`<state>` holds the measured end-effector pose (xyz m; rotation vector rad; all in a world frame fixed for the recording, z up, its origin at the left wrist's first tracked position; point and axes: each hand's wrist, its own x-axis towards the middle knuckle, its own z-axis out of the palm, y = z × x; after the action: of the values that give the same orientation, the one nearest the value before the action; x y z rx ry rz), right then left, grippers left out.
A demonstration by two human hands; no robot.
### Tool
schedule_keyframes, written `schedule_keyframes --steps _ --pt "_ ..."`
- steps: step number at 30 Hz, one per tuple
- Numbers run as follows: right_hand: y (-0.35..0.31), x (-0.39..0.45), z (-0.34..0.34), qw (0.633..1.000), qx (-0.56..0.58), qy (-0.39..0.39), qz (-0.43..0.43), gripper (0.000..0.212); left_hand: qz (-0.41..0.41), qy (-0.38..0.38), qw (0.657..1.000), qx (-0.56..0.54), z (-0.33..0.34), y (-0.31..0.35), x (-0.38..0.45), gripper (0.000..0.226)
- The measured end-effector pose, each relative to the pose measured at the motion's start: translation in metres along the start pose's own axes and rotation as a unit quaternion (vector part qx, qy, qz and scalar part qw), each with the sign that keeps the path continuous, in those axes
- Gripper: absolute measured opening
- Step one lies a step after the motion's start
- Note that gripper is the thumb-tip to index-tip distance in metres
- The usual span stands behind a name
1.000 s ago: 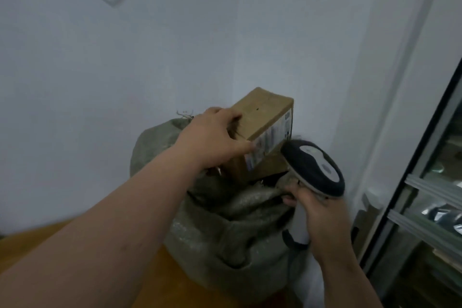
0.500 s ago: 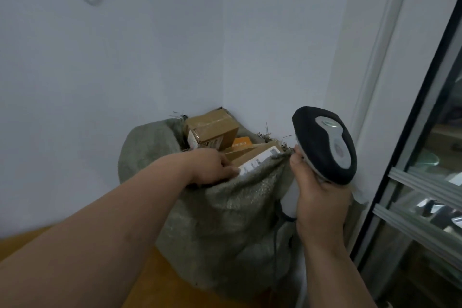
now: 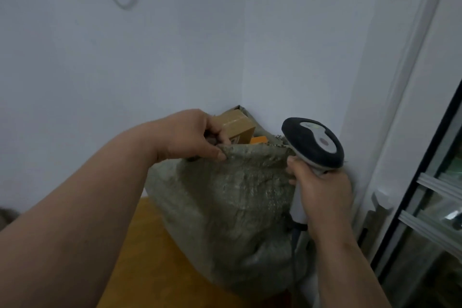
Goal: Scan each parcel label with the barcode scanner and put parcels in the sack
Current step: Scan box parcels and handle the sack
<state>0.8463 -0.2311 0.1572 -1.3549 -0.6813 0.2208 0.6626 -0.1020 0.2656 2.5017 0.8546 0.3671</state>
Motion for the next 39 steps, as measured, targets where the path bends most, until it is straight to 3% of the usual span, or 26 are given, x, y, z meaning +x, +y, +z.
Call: schedule_keyframes --steps 4,6,9,13,15,22,25,29,34,39 --pt "-0.010 -0.021 0.008 0.999 -0.034 -0.011 -0.021 0.041 0.024 0.005 0.996 -0.082 0.013 -0.018 -0.014 0.011" --pt "-0.018 -0.035 0.012 0.998 -0.042 -0.028 -0.030 0.046 0.042 0.125 0.984 -0.116 0.017 -0.031 -0.019 0.012" --pt "-0.036 -0.064 0.024 0.997 -0.036 -0.053 -0.029 0.040 0.030 0.305 0.937 -0.168 0.016 -0.050 -0.037 0.025" --pt "-0.052 -0.110 0.059 0.990 -0.018 -0.139 0.028 0.028 -0.020 0.346 0.905 -0.247 0.012 -0.086 -0.075 0.022" --pt "-0.053 -0.136 0.083 0.986 -0.048 -0.155 0.040 0.043 -0.050 0.354 0.892 -0.276 0.011 -0.109 -0.102 0.020" --pt "-0.053 -0.234 0.172 0.981 -0.108 -0.151 -0.052 0.108 -0.163 0.356 0.872 -0.294 0.007 -0.216 -0.213 0.015" --pt "-0.059 -0.256 0.198 0.980 -0.135 -0.082 -0.117 0.091 -0.222 0.364 0.859 -0.283 -0.004 -0.261 -0.258 0.013" --pt "-0.052 -0.242 0.225 0.993 -0.104 -0.034 -0.046 0.052 -0.275 0.358 0.854 -0.260 -0.015 -0.304 -0.288 0.013" --pt "-0.055 -0.235 0.260 0.994 -0.085 -0.038 -0.047 0.064 -0.276 0.293 0.869 -0.287 -0.009 -0.309 -0.274 0.015" --pt "-0.041 -0.224 0.238 0.994 -0.100 -0.015 -0.042 0.082 -0.221 0.101 0.902 -0.357 0.025 -0.264 -0.221 0.031"
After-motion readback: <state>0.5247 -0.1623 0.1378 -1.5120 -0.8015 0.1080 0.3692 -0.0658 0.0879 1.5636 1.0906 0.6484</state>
